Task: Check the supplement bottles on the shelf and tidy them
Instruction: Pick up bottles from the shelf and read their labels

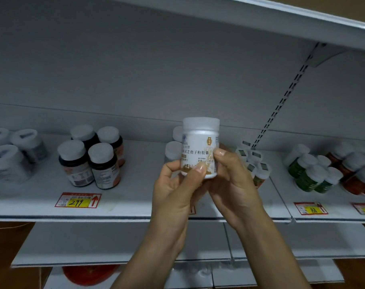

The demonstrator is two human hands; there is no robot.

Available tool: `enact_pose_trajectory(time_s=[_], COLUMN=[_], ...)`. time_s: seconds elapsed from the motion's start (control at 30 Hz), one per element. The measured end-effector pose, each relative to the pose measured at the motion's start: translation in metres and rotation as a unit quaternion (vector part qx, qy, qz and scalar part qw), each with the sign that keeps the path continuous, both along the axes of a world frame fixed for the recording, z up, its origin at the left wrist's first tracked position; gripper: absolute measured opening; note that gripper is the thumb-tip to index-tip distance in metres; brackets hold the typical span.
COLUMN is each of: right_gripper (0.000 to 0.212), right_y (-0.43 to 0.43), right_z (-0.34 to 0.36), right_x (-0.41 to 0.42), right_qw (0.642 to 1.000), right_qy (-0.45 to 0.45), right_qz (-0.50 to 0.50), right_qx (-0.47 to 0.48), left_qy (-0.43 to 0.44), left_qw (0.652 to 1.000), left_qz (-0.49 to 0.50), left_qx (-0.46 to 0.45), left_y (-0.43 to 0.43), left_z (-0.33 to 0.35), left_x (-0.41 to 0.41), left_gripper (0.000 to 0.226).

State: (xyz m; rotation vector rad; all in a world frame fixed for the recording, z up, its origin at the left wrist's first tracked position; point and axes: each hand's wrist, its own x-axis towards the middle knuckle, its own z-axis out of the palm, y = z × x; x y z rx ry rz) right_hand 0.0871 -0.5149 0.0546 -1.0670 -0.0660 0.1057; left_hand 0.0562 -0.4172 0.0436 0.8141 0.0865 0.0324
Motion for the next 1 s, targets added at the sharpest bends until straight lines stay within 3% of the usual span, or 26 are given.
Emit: enact_pose_trajectory(time_s=[0.1,0.17,0.33,0.47,0.53,0.87,1.0], right_gripper=[0.026,0.015,0.045,0.059,0.062,0.041,0.041], right_y=[0.002,0.008,0.024,0.023,0.022,0.012,0.007], right_z=[-0.003,-0.001,0.002,0.002,0.003,-0.002,0.000], right_x=[-0.006,-0.014,-0.025,-0.019,-0.017,-0.006,-0.002], right_qw=[0.987,0.979,0.984,0.990,0.990,0.996,0.995], right_qy=[-0.033,-0.069,-0.112,-0.095,-0.084,-0.003,0.053], right_qz=[-0.131,-0.150,-0.102,-0.090,-0.097,-0.089,-0.037], right_qx=[-0.083,-0.118,-0.092,-0.061,-0.060,-0.016,0.073], left_qy=[-0.029,-0.066,-0.145,-0.206,-0.222,-0.269,-0.248], left_qw=[0.984,0.962,0.900,0.832,0.816,0.835,0.879], left_qz=[0.132,0.196,0.254,0.260,0.261,0.262,0.250], left_qx=[0.118,0.179,0.323,0.445,0.465,0.402,0.321], left_y=[0.001,0.004,0.005,0.000,-0.003,-0.009,-0.004], left_z=[-0.001,-0.005,-0.016,-0.023,-0.025,-0.023,-0.018], left_x=[0.003,0.007,0.014,0.006,0.003,-0.004,-0.003], left_gripper=[0.046,0.043,0.051,0.050,0.048,0.037,0.026])
